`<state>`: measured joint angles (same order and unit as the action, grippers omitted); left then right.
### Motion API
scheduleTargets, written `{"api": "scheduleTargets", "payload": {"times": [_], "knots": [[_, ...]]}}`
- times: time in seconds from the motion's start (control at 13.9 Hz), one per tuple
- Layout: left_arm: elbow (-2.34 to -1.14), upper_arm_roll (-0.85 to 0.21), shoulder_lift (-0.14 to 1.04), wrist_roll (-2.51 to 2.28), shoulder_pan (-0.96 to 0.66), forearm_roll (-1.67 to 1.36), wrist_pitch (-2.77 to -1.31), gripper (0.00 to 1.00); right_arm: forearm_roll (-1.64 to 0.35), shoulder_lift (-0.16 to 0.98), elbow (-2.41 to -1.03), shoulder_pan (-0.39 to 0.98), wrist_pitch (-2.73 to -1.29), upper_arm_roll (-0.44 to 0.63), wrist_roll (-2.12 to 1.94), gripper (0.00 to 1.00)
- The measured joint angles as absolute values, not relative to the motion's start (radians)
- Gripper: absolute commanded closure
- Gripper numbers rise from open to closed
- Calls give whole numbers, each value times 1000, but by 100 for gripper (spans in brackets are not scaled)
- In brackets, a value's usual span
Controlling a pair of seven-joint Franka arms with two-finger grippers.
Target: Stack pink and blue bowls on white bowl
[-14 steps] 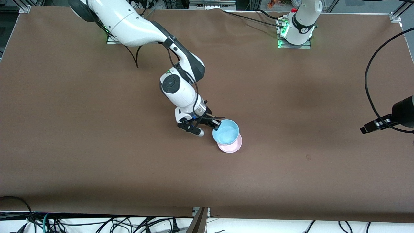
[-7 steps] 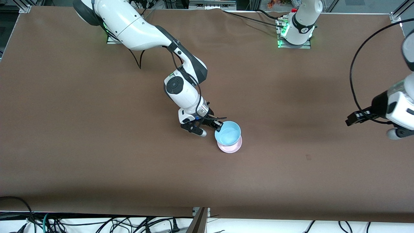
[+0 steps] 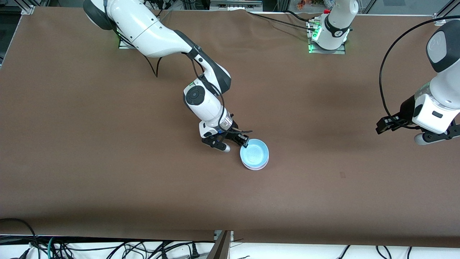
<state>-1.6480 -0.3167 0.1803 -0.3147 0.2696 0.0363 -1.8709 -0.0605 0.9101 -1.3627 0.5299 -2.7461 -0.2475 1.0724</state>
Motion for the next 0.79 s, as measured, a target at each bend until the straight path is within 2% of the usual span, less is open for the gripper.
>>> {"api": "scheduleTargets", "payload": {"times": [0.36, 0.79], "knots": [[-1652, -317, 180, -312, 270, 36, -1877, 48, -49, 906, -1326, 530, -2732, -237, 1068, 0], [-1654, -317, 180, -310, 270, 36, -1885, 46, 36, 813, -1303, 478, -2370, -188, 857, 0]]}}
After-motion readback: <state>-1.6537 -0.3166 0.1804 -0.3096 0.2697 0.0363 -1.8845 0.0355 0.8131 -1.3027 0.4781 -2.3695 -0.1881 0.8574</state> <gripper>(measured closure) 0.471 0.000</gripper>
